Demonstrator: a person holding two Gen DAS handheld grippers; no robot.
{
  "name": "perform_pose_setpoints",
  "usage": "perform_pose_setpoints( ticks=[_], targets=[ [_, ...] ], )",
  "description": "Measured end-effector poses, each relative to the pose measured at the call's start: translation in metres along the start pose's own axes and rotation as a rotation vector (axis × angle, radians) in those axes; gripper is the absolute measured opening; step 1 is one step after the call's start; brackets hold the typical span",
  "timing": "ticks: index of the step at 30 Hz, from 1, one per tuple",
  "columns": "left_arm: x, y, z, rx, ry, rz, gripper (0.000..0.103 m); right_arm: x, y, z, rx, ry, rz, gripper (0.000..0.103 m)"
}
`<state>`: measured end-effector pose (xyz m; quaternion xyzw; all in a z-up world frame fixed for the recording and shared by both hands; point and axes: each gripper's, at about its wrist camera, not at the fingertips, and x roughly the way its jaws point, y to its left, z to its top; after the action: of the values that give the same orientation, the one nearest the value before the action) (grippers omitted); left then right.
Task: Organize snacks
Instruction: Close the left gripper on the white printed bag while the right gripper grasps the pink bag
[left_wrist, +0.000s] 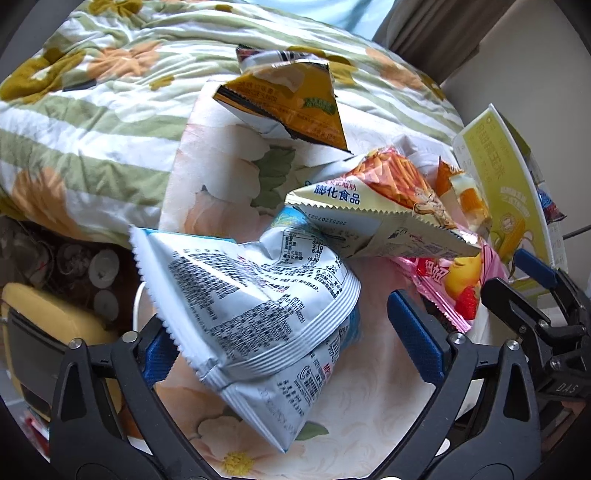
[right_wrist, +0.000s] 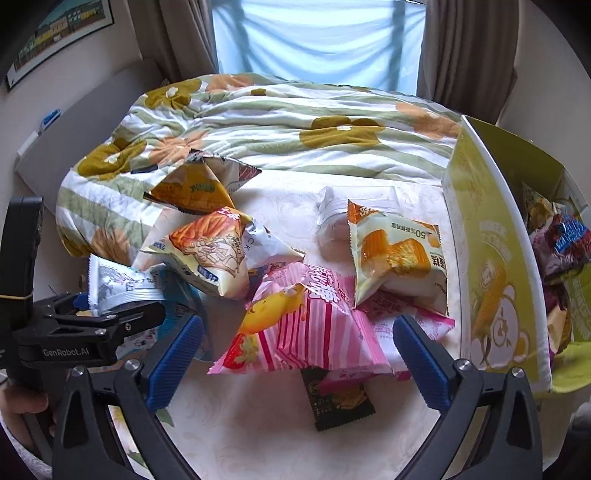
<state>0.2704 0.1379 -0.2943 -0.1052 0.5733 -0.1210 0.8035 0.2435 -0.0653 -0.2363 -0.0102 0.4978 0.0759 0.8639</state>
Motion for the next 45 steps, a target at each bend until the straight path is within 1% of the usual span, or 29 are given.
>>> perform_pose_setpoints(
  ticks=[1, 3, 5, 7, 8, 11, 15, 19, 22, 29, 32, 37, 41, 43, 45],
  targets=[
    [0.003, -0.001, 0.0, 0.004, 0.01, 0.003, 0.093, 0.004, 0.001, 0.0, -0.006, 0.007, -0.001, 0.102],
    [0.008, 0.0, 0.0, 0.005, 0.027, 0.013, 0.082, 0.012, 0.002, 0.0, -0.013, 0.026, 0.004, 0.102],
    [0.012, 0.001, 0.001, -0.004, 0.042, 0.01, 0.073, 0.02, 0.003, 0.001, -0.022, 0.043, 0.007, 0.102],
    [0.012, 0.002, 0.001, -0.009, 0.041, 0.0, 0.068, 0.025, 0.003, 0.001, -0.027, 0.054, 0.005, 0.102],
    [0.012, 0.001, 0.001, 0.001, 0.043, 0.01, 0.066, 0.029, 0.003, 0.001, -0.026, 0.061, 0.003, 0.102],
    [0.012, 0.0, 0.001, 0.02, 0.047, 0.025, 0.064, 0.037, 0.0, 0.002, -0.018, 0.083, 0.007, 0.102],
    [0.011, -0.001, 0.002, 0.017, 0.052, 0.029, 0.062, 0.047, -0.002, 0.003, -0.016, 0.112, 0.014, 0.102],
    [0.01, -0.002, 0.001, 0.02, 0.05, 0.04, 0.061, 0.054, -0.002, 0.006, -0.028, 0.135, 0.022, 0.102],
    [0.009, -0.002, 0.0, 0.008, 0.05, 0.046, 0.061, 0.059, -0.002, 0.007, -0.037, 0.158, 0.028, 0.102],
    [0.002, 0.003, -0.004, -0.015, 0.044, 0.059, 0.06, 0.065, -0.005, 0.008, -0.021, 0.173, 0.035, 0.102],
    [-0.002, 0.006, -0.006, -0.025, 0.036, 0.065, 0.06, 0.064, -0.002, 0.006, -0.026, 0.179, 0.042, 0.098],
    [-0.009, 0.01, -0.011, -0.033, 0.026, 0.07, 0.058, 0.062, 0.001, 0.001, -0.034, 0.181, 0.048, 0.083],
    [-0.016, 0.009, -0.016, -0.028, 0.017, 0.071, 0.057, 0.056, 0.002, -0.004, -0.026, 0.173, 0.049, 0.08],
    [-0.019, 0.008, -0.019, -0.025, 0.012, 0.072, 0.057, 0.051, 0.002, -0.007, -0.023, 0.168, 0.058, 0.077],
    [-0.022, 0.007, -0.021, -0.024, 0.008, 0.069, 0.056, 0.046, 0.003, -0.01, -0.022, 0.162, 0.065, 0.076]
  ],
)
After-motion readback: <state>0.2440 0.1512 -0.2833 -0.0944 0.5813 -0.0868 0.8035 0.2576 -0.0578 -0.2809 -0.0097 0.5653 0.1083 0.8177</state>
